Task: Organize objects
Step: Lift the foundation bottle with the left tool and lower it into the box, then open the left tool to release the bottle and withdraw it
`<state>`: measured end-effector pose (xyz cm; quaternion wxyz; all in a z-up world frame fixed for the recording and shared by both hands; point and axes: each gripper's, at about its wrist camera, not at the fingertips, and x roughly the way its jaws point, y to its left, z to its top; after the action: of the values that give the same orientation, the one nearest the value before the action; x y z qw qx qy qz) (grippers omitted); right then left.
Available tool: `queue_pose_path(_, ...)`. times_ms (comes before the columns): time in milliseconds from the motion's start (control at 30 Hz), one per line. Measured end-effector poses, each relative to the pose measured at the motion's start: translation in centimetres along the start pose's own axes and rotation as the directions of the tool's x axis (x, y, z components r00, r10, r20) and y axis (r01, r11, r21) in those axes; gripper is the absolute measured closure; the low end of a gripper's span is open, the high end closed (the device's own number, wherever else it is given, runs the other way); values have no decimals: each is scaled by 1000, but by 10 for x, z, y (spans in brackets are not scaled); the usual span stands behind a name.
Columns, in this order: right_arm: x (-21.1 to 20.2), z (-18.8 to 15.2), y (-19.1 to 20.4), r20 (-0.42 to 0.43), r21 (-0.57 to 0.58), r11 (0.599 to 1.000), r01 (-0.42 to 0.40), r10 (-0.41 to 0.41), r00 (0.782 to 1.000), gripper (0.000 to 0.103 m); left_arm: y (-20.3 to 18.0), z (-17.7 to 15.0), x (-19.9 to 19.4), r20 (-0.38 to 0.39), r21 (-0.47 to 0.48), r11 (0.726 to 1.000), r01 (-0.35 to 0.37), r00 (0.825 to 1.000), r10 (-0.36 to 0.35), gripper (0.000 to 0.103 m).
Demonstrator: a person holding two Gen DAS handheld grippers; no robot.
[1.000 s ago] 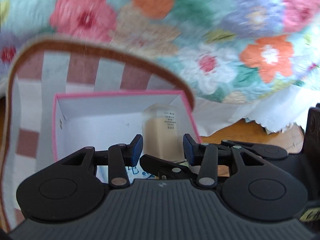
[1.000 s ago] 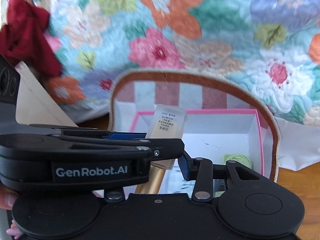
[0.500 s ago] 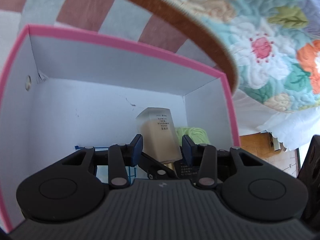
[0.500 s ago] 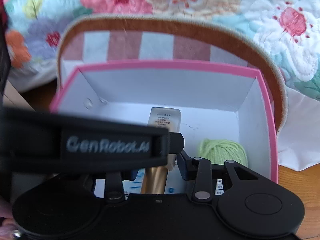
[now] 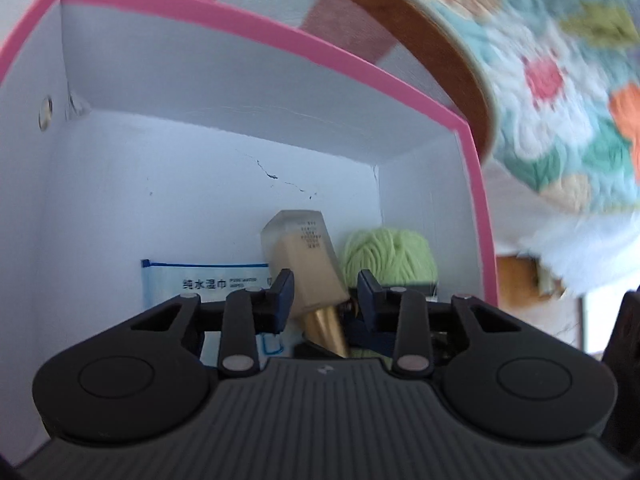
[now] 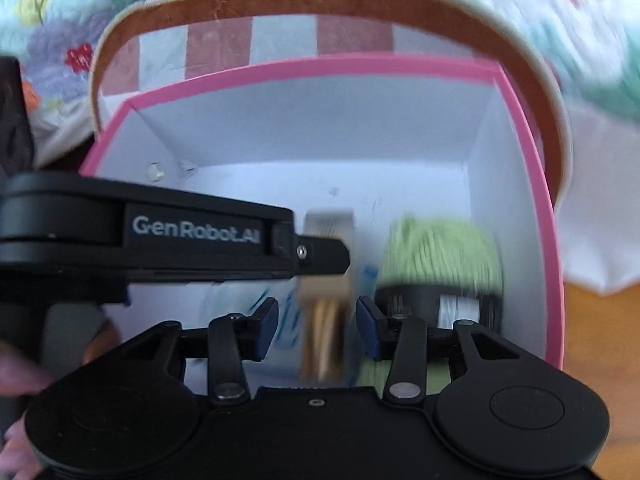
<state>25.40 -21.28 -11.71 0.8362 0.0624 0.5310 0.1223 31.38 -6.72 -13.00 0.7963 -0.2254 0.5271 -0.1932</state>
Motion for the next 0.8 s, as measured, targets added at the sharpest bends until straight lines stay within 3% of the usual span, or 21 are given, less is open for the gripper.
queue_pose_path(133, -15, -15, -8, 29, 24, 999, -41, 40, 999, 66, -7, -7, 6, -35, 23, 999, -44, 998, 45, 73)
queue_pose_path(267, -12, -25, -4, 38, -38, 999, 0, 1, 999, 84, -11, -12, 14, -34, 6, 996, -85, 996, 86, 77)
queue_pose_path(467, -1, -21, -4, 113, 28, 997, 66, -69, 991, 86, -14, -6, 17, -10, -39, 991, -128, 992, 127, 78)
queue_pose_path(567, 1, -19, 1, 83, 13, 997, 78, -79, 993, 83, -23, -12, 8, -7, -35, 983, -182, 983, 182, 75)
queue_pose_path(600, -4, -18, -1, 58, 19, 998, 62, -63, 996, 83, -28, -16, 2, 5, -13, 978, -208, 978, 208, 73)
queue_pose_path(667, -23, -21, -8, 81, 46, 999, -3, -1, 997, 71, -39, -22, -12, 27, 43, 972, -232, 972, 231, 67)
queue_pose_path(800, -70, -24, -15, 129, 38, 997, -63, 58, 990, 68, -55, -26, -54, 64, 91, 966, -242, 969, 237, 52)
